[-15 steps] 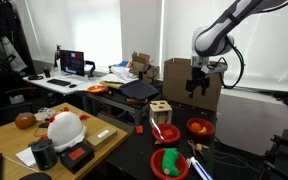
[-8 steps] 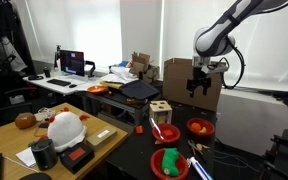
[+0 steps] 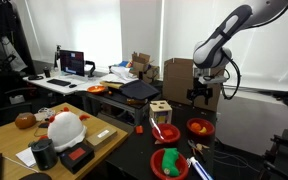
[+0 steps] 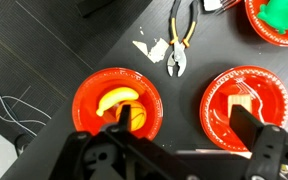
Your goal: Put the basketball on the table.
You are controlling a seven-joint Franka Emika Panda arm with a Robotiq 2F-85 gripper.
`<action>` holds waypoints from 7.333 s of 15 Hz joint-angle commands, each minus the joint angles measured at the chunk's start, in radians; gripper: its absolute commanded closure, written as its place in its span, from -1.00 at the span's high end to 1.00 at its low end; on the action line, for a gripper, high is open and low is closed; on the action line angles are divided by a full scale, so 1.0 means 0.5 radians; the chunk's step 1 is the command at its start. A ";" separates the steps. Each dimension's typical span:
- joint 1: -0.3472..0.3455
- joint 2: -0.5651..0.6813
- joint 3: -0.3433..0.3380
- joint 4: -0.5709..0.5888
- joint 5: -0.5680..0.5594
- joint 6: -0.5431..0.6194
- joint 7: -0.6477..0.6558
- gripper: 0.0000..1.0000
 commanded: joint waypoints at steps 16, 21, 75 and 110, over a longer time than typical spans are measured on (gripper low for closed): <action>-0.196 0.729 -0.050 0.412 0.337 0.064 0.113 1.00; -0.256 0.915 -0.067 0.606 0.348 0.103 0.124 1.00; -0.226 0.466 0.496 0.434 0.281 -0.489 -1.211 -0.89; 0.111 0.970 0.284 0.613 -0.058 -0.053 -0.712 -0.89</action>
